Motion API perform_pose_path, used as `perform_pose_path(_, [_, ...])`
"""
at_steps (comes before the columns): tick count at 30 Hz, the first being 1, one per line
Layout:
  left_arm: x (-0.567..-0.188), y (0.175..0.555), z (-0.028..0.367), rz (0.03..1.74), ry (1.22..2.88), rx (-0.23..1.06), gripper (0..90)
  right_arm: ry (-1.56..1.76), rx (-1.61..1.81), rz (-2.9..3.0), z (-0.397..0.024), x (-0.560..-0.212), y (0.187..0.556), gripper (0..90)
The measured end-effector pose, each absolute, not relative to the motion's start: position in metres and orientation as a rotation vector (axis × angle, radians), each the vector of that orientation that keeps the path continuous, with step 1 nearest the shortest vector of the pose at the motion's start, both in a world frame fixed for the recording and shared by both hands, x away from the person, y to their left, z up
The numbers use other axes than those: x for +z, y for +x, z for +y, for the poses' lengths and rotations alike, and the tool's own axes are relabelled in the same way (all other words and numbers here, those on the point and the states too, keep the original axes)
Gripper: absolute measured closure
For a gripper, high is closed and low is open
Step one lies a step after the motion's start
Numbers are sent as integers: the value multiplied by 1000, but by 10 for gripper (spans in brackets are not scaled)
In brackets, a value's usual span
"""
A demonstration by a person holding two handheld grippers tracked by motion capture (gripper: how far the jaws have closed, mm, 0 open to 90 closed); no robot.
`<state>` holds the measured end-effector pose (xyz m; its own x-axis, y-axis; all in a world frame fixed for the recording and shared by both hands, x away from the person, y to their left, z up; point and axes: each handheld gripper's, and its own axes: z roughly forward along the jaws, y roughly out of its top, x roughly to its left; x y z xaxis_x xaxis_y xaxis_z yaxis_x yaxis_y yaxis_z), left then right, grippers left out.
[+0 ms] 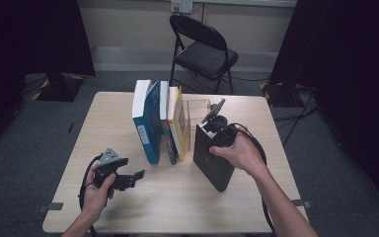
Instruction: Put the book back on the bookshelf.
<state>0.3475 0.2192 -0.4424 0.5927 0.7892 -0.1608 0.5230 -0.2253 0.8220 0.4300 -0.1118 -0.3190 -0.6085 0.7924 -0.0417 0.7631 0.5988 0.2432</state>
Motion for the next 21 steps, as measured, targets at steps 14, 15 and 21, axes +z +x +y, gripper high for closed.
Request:
perform_pose_path(14, [-444,349,221,1066,1899,352,179,1371,306,2625,-107,-317,429,532])
perform_pose_path(15, [-444,349,221,1065,1900,351,180,1375,306,2621,-107,-317,429,532])
perform_pose_path(21, [-445,349,220,1075,1898,358,182,1389,351,2587,-105,-310,433,534])
